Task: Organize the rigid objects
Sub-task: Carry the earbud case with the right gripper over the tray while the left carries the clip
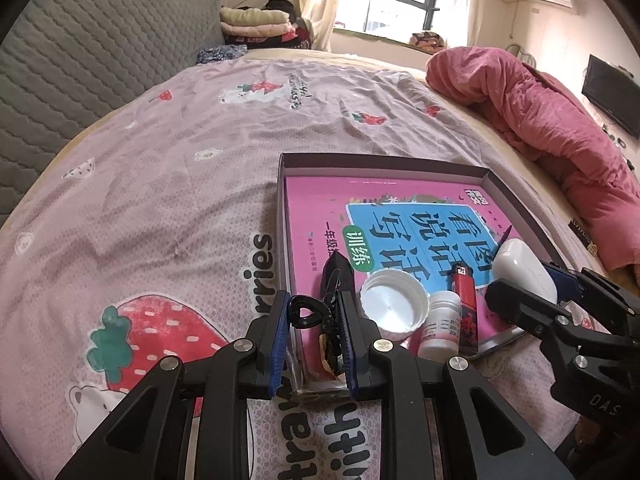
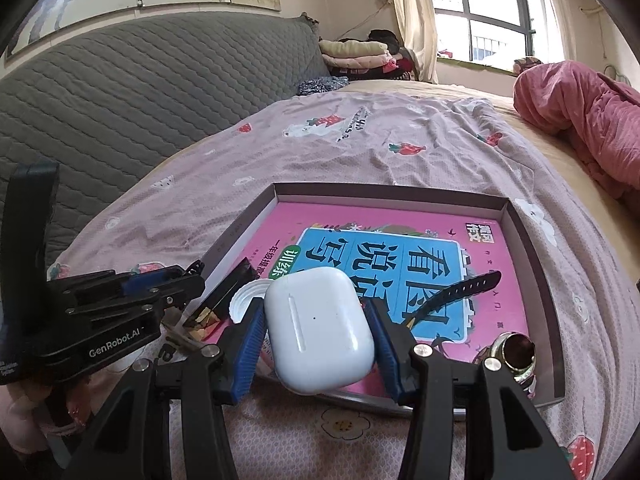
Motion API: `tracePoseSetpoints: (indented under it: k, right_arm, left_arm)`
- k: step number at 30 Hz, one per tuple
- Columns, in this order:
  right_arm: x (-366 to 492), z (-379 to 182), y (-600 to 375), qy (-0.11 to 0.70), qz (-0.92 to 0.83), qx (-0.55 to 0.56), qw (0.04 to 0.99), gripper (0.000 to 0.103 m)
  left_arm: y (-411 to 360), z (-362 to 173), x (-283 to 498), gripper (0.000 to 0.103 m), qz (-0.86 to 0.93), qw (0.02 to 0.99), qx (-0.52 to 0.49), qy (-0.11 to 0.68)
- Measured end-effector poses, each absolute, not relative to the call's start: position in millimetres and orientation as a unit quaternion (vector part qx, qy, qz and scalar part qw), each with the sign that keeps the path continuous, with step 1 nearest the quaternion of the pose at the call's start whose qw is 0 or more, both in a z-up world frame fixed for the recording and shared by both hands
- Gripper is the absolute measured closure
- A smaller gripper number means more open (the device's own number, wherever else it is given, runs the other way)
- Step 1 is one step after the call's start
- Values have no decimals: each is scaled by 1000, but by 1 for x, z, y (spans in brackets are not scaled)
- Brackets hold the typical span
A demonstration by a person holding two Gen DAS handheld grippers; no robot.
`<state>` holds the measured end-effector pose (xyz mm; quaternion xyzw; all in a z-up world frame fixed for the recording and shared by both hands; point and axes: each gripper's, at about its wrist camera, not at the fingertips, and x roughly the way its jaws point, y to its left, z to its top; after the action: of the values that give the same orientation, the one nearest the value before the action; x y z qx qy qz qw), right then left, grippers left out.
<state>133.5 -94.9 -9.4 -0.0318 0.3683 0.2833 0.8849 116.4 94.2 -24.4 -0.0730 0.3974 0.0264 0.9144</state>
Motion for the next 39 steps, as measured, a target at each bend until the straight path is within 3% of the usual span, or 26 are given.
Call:
tracePoseSetpoints:
  k: [39]
  right_arm:
    - [137,-28,-75,396,253,-69,880,53]
  left_arm:
    - [100,-36,122,79,-5,908,-106,405]
